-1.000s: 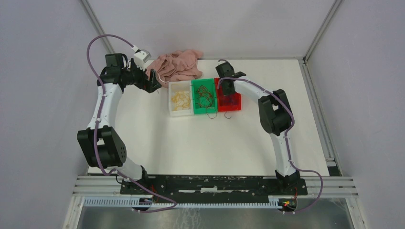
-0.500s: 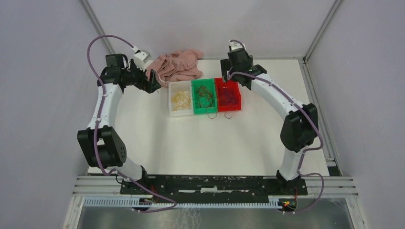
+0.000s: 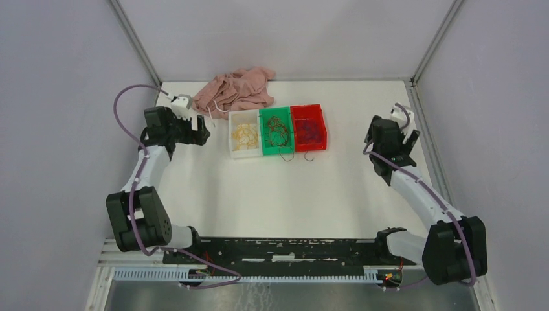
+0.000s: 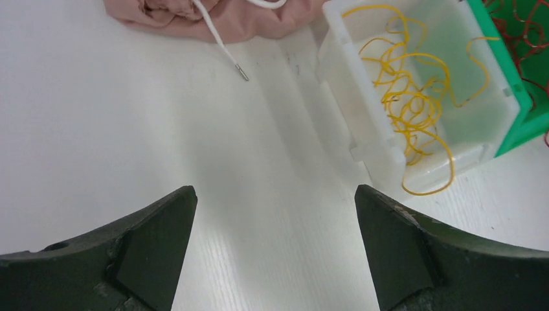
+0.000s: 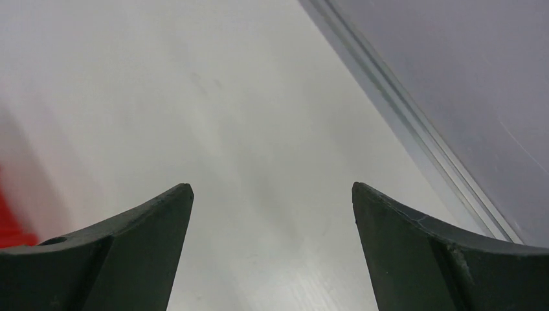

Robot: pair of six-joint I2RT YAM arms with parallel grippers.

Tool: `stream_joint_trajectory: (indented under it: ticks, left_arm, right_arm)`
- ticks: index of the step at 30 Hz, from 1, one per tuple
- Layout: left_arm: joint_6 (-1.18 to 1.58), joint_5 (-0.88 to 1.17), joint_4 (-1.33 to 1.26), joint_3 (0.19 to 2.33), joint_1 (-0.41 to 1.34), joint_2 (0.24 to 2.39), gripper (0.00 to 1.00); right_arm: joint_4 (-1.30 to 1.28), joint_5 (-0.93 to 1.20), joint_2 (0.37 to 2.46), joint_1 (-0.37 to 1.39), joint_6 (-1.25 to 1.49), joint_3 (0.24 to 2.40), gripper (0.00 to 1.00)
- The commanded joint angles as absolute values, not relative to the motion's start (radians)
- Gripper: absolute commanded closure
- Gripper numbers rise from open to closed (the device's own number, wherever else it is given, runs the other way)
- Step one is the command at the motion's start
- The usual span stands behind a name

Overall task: Untangle the cables
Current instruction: Reset both arms

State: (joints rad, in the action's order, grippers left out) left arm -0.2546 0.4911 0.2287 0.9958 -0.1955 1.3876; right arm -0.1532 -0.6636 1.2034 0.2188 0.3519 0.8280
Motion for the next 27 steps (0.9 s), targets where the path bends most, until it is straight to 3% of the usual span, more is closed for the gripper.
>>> stream_joint_trajectory:
  ticks: [1, 9, 14, 20, 27]
  left_arm:
    - [-0.134, 0.401, -0.101, 0.852, -0.196, 1.375, 0.01]
    - [-0.080, 0.435, -0.591, 0.516, -0.197, 1.377, 0.01]
    - [-0.028, 0.493, -0.695, 0.441, -0.197, 1.400, 0.01]
    - [0.038, 0.517, -1.136, 0.233, -0.193, 1.433, 0.01]
    - [0.005, 0.314, -1.435, 0.072, -0.102, 1.453, 0.01]
  right_arm:
    - [0.144, -0.869, 1.165, 0.154, 0.337, 0.637, 0.00]
    - [0.348, -0.843, 1.280, 0.092, 0.324, 0.490, 0.00]
    - [0.520, -0.763, 1.335, 0.089, 0.298, 0.423, 0.00]
    - [0.686, -0.674, 1.419, 0.088, 0.226, 0.402, 0.00]
    - [0.881, -0.487, 1.406, 0.090, 0.139, 0.301, 0.00]
